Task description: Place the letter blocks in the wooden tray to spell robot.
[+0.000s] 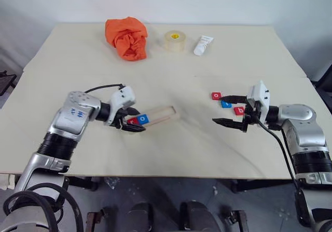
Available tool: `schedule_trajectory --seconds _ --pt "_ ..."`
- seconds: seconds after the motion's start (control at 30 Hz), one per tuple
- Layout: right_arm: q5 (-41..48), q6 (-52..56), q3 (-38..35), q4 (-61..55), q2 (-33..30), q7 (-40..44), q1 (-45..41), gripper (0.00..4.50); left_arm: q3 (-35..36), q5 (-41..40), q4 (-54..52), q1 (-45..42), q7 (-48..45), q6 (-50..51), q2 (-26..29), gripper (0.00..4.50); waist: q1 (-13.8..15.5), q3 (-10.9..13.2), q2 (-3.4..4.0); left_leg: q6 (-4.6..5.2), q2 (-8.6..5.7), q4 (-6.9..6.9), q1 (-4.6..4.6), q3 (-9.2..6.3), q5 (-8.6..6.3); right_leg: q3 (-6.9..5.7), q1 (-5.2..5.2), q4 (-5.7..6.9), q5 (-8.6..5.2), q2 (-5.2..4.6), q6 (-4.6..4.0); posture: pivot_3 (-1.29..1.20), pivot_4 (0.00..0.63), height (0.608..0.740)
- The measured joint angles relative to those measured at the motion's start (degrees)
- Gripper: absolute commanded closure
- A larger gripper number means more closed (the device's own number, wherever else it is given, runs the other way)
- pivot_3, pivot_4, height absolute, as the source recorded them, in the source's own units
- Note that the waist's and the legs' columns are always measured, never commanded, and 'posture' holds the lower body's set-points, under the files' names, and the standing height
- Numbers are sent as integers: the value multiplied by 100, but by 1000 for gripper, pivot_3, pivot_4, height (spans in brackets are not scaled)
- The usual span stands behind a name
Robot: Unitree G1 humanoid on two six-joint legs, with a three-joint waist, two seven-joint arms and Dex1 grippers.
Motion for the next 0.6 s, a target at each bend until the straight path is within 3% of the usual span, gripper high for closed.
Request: schedule_trajectory --seconds 0.2,0.6 --pt "101 1 -173 -503 -468 178 634 0 -550 232 223 -561 0 -303 -655 1097 123 0 -1 4 -1 7 -6 1 1 0 1 -8 4 2 7 0 150 740" --pt "366 182 -818 -1532 -595 -311 1873 0 -1375 672 650 -891 59 -574 -1755 1097 132 1 -2 8 -1 11 -9 3 7 3 1 -7 4 5 8 0 150 740"
